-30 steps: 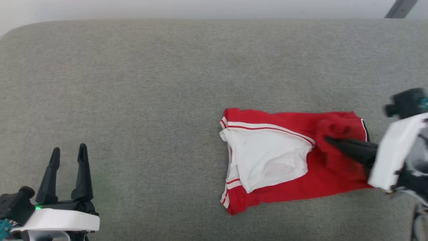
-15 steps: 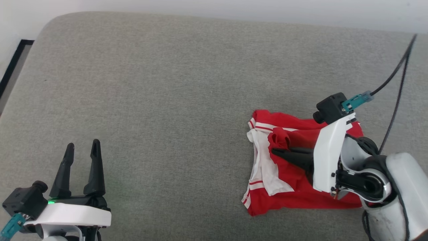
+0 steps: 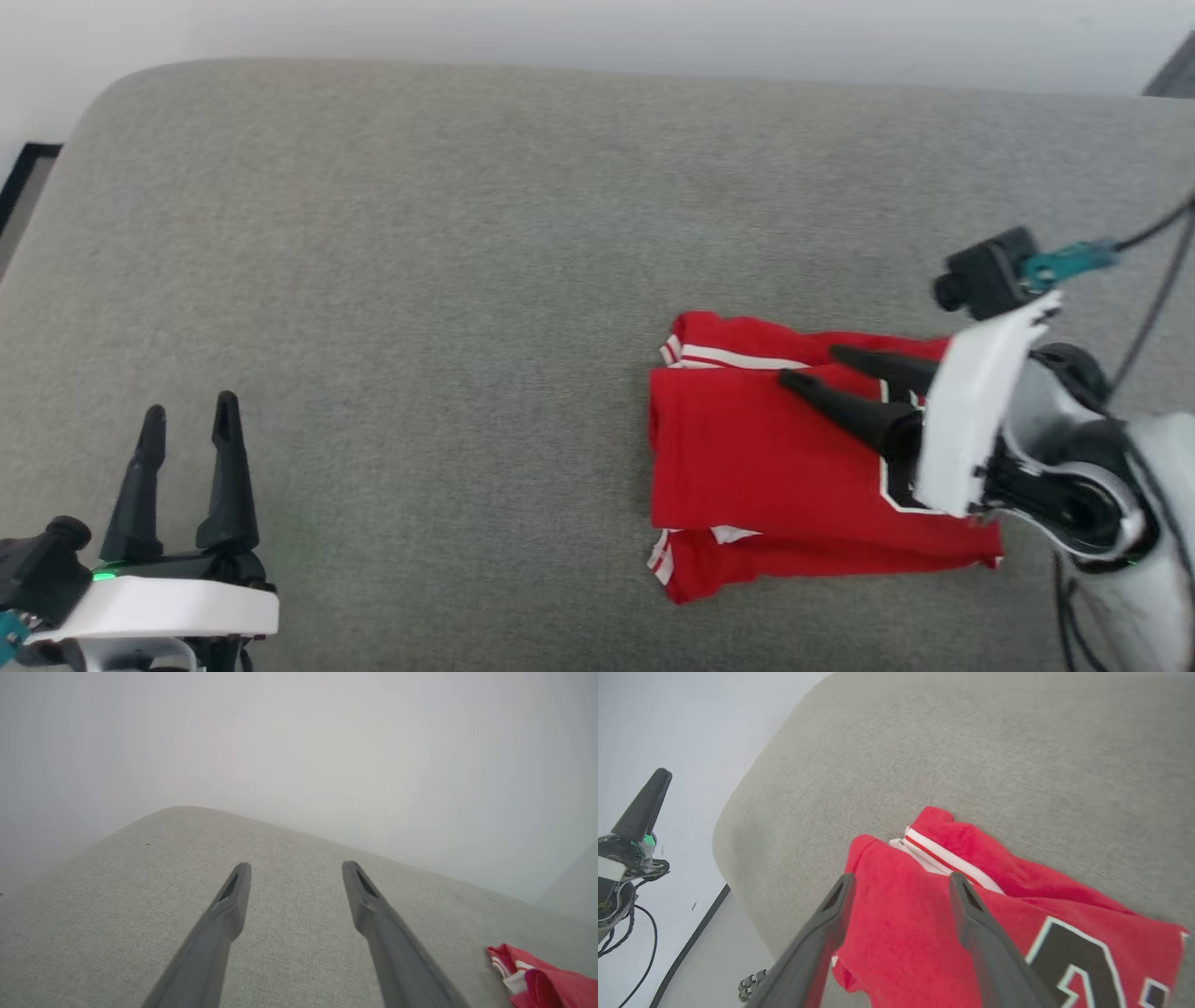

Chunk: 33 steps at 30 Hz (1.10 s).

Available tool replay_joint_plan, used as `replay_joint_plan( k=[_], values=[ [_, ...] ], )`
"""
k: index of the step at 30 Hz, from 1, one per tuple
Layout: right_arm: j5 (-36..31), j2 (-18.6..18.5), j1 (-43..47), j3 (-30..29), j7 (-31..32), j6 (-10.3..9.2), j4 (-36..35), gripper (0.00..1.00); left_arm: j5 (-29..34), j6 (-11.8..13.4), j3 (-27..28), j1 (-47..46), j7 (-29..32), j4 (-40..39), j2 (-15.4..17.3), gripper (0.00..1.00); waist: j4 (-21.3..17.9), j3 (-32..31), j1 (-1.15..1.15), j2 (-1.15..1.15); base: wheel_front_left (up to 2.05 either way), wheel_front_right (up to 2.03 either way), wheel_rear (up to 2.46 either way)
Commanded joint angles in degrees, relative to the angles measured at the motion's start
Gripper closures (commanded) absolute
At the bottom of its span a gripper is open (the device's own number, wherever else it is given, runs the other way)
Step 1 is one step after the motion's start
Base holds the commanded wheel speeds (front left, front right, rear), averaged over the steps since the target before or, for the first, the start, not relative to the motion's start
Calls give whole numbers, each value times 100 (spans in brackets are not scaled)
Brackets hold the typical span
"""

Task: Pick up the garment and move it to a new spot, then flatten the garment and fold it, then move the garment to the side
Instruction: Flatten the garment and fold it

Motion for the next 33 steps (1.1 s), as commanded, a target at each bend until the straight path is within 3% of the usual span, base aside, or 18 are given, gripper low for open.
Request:
replay_joint_plan(
  k=[1,7,13,22,33],
  values=[
    [-56,-75,143,-71,-128,0,-62,0,-13,-17,49,73,-28,-23,36,0,-127,-53,0,0,0,0,0],
    [-197,-410,511,-606,-906,0,-302,0,75,-17,252,153,-28,-111,86,0,-456,-163,0,0,0,0,0],
    [-499,-533,1034,-1080,-2184,0,-276,0,223,-17,436,256,-28,-149,59,0,-786,-326,0,0,0,0,0],
    [-1156,-666,1490,-1000,-3883,0,202,0,429,-17,386,434,-28,-85,140,0,-1023,-549,0,0,0,0,0],
    [-1915,-554,1761,-753,-5766,0,1225,0,602,-17,451,841,-27,131,172,0,-1107,-965,0,0,0,0,0]
  ],
)
